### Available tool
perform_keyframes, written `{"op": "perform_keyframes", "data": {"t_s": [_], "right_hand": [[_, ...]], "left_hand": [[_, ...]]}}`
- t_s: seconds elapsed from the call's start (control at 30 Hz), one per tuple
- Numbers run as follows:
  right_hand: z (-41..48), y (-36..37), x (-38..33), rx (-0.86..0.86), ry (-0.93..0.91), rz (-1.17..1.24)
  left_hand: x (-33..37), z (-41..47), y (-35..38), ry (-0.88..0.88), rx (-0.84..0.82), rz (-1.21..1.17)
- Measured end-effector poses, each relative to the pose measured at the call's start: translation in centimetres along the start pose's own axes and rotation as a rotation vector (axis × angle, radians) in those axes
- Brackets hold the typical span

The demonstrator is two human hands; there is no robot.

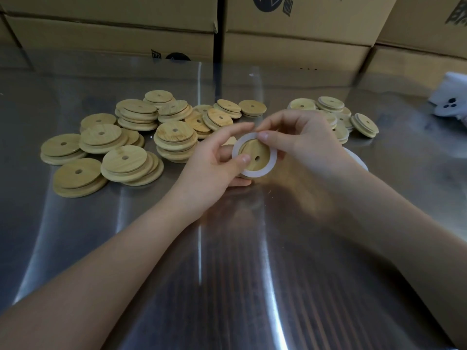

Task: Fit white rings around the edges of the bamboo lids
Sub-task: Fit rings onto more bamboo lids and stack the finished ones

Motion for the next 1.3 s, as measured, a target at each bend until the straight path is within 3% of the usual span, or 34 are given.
{"op": "perform_keyframes", "data": {"t_s": [0.47, 1.3], "right_hand": [[0.2, 0.2, 0.2, -0.097, -0.021, 0.096], [0.0, 0.0, -0.3, -0.033, -0.047, 0.119]], "left_hand": [[3.0, -0.8, -0.5, 0.236, 0.098, 0.194], [3.0, -1.1, -2.0, 0.221, 0.255, 0.184]]}}
Point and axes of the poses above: each hand's wrist, its own z-axis towards the middle knuckle, its own y-axis out of the palm, x = y × z, the point moved 9 cm from there along z, towards the middle knuckle, and after that the axes turned 1 degree about z, right-handed, at the moved point
